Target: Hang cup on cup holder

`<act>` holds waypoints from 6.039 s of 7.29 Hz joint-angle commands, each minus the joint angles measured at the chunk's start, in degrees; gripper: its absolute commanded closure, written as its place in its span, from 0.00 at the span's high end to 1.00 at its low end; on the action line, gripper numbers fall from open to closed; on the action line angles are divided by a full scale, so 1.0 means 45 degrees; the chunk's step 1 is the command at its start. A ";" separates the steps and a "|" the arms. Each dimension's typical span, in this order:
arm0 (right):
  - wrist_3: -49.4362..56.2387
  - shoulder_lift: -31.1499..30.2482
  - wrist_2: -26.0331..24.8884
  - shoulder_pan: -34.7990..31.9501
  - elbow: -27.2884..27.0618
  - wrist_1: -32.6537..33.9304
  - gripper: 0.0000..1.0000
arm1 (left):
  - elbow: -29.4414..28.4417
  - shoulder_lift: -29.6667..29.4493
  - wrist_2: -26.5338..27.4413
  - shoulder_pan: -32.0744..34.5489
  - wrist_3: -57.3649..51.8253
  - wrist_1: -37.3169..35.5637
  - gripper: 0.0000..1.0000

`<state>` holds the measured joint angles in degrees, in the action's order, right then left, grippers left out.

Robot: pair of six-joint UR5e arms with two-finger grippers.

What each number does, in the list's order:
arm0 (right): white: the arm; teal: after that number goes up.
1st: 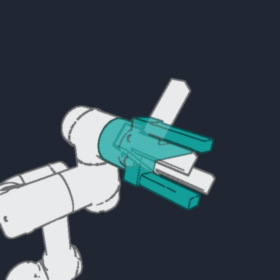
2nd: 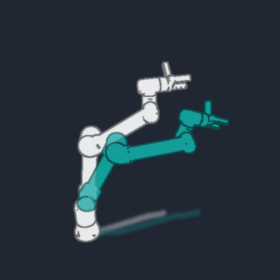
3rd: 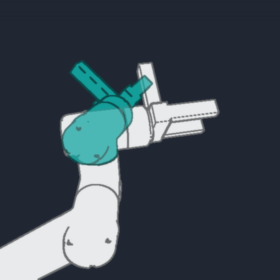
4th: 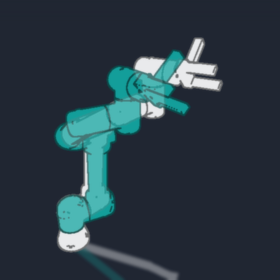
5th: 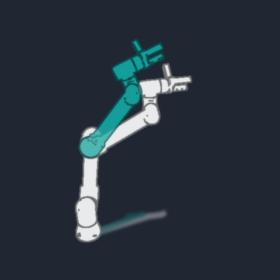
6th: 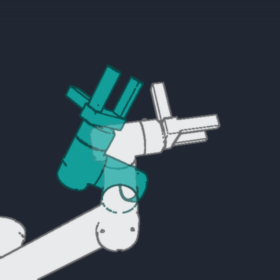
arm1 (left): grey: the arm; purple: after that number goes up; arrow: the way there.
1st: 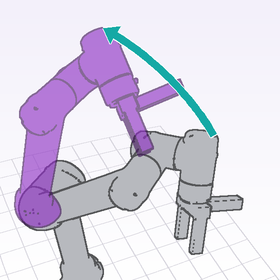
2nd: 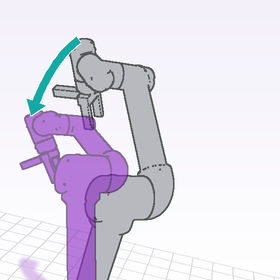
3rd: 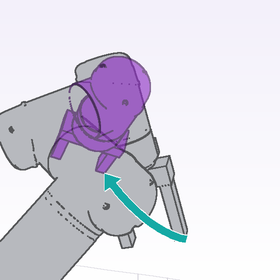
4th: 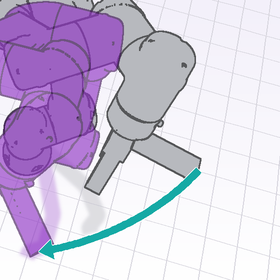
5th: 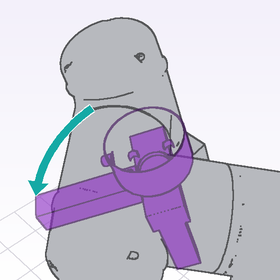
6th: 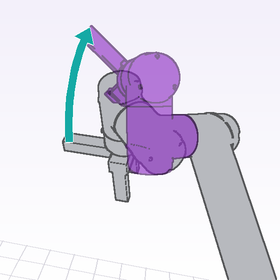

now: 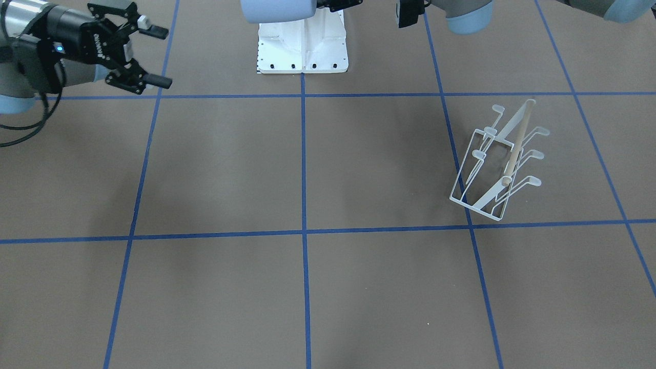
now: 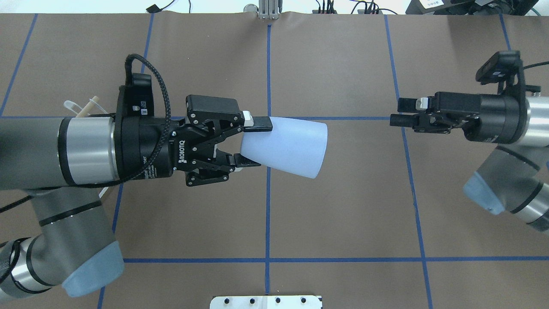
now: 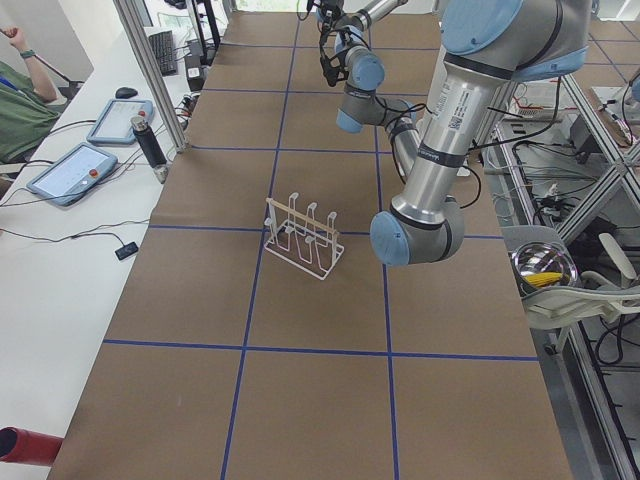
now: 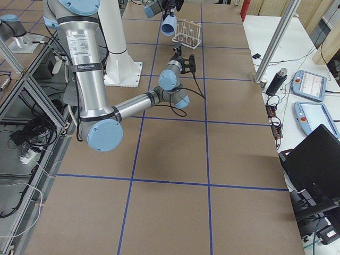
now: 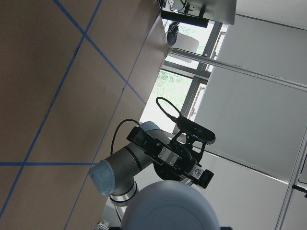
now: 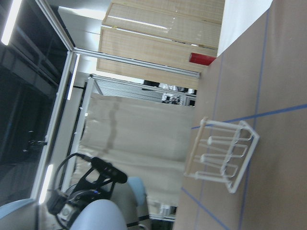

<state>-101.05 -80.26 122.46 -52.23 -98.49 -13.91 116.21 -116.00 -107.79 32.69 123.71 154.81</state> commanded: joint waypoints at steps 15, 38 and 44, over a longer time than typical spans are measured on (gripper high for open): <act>2.4325 -0.0081 0.1637 -0.7398 0.0311 2.6159 1.00 | 0.2420 0.0562 -0.0521 0.4551 -1.6218 -1.9089 0.00; 2.4116 -0.1051 0.2161 -0.7806 -0.0027 2.6256 1.00 | 0.1328 0.3582 -0.2973 0.8812 -2.2156 -1.8523 0.98; 2.4213 -0.2339 0.2122 -0.8511 -0.0027 2.6217 1.00 | -0.3529 0.4799 -0.4231 1.3145 -2.8231 -1.7243 0.98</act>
<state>7.71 -89.44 132.16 -90.28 -98.63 104.13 105.78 -95.14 -126.72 90.30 -0.36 73.72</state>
